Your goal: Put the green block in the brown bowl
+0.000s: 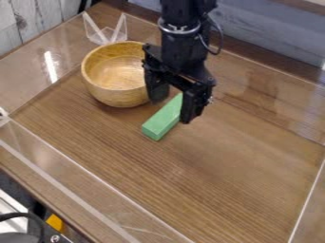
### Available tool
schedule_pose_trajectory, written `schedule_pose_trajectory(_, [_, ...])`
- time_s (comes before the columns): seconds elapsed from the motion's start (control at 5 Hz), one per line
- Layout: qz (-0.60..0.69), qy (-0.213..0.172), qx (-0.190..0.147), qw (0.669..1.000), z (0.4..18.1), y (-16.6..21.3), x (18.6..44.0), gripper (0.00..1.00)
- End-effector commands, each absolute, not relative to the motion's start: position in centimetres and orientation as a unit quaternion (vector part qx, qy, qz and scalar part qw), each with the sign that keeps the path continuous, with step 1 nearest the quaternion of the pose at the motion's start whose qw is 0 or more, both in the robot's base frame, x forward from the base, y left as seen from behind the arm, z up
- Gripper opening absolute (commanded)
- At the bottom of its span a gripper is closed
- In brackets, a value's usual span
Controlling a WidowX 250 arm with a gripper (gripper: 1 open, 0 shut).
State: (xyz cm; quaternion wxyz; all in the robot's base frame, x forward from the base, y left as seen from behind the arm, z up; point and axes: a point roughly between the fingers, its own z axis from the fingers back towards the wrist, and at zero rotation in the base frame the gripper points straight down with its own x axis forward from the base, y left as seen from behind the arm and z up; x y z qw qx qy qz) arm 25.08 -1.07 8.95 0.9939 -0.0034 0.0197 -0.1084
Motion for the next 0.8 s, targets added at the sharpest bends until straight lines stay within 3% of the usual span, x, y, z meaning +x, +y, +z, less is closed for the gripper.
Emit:
schedule_pose_trajectory(0.0, [-0.099,-0.012,0.007,0.995,9.8,-1.3,25.5,1.0])
schedule_pose_trajectory(0.6, [-0.101,-0.024,0.018,0.994,10.1,-1.5,27.9,1.0])
